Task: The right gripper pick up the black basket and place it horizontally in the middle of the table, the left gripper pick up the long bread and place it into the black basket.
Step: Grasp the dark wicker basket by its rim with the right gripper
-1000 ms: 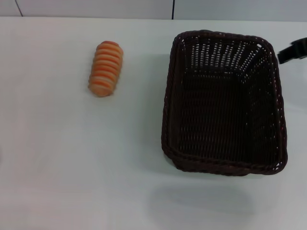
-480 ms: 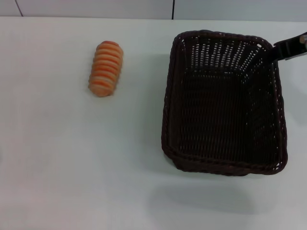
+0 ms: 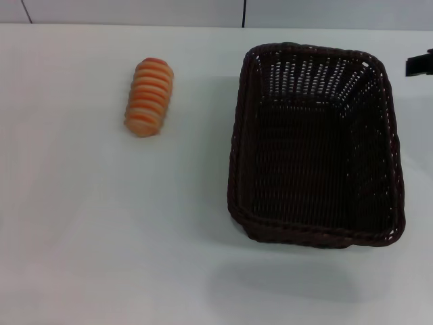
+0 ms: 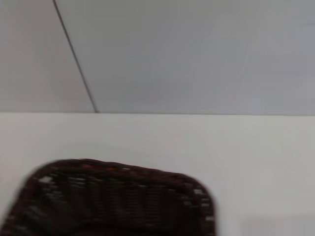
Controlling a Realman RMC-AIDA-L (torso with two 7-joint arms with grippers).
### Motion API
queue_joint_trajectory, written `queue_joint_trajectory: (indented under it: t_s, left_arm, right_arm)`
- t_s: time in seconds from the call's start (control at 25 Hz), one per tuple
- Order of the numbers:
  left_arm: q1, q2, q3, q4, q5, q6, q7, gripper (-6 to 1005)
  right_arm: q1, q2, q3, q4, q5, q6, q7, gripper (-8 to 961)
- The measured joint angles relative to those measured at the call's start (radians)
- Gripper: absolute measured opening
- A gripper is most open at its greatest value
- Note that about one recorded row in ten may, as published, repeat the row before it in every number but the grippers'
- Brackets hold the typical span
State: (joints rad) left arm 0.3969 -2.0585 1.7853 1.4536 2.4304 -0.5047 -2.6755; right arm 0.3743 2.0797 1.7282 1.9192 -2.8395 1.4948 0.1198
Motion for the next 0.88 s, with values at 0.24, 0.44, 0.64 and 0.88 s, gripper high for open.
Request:
queue_joint_trajectory:
  t_s: [0.24,0.44,0.64,0.88]
  left_arm:
    - [-0.04,0.001,-0.025,-0.042,0.006,0.003,0.0,795]
    - [-0.051,0.002,-0.037,-0.054,0.01,0.004,0.0,794]
    - [-0.049,0.003,-0.048,-0.054,0.011,0.005,-0.001,793]
    - [-0.05,0.003,-0.055,-0.067,0.011,0.005,-0.005,792]
  right_arm:
    - [-0.017,-0.001,-0.014,-0.023,0.113,-0.064,0.029,562]
    - [-0.01,-0.001,-0.056,-0.038,0.105,-0.075,0.071,563]
    - [-0.003,-0.003,-0.074,-0.047,0.106,-0.041,0.106,563]
    - [0.007,-0.001,-0.08,-0.041,0.109,0.041,0.139,563]
